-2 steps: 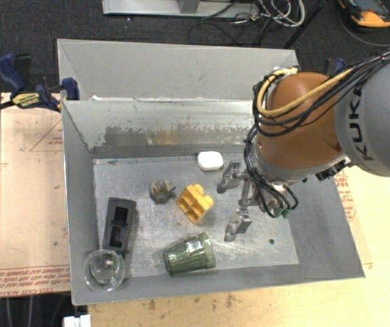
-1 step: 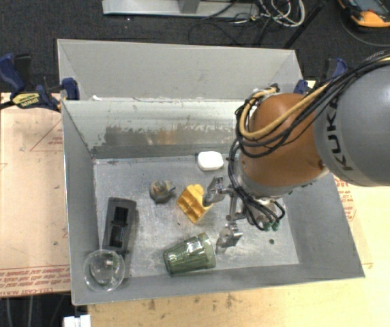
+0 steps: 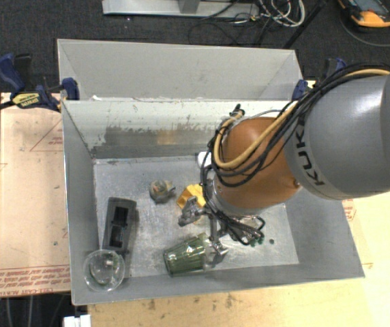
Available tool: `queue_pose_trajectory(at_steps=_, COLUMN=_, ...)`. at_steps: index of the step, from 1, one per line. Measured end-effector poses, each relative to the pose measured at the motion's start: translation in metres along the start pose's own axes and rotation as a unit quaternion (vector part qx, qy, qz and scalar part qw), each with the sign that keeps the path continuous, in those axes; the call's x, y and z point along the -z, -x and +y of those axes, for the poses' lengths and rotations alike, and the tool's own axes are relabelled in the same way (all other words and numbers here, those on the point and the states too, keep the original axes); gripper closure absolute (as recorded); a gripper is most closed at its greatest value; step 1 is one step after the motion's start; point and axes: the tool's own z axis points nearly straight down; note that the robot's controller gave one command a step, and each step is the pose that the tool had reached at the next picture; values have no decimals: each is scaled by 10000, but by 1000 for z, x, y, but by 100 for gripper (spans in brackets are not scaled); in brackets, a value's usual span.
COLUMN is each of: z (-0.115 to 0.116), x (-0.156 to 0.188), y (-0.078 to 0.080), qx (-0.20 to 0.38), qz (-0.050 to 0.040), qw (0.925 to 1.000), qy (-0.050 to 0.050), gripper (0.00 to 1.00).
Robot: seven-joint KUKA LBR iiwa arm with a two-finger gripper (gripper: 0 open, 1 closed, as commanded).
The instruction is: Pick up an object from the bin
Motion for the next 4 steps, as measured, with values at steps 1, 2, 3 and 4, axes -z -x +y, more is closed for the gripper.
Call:
queue_pose_trajectory(at_steps=1, z=14, x=-12, y=-1, qx=-118, qz=14, qw=9999, qy=8, gripper=0)
queue_pose_trajectory(at_steps=2, z=2, x=-55, y=5, qx=-196, qz=-197, qw=9996, qy=-32, gripper=0)
queue_pose_trajectory(at_steps=3, z=5, x=-47, y=1, qx=-190, qz=-97, qw=9998, qy=-16, gripper=100)
queue_pose_trajectory(at_steps=4, z=5, x=-47, y=1, qx=-190, qz=-97, qw=9998, qy=-15, gripper=100)
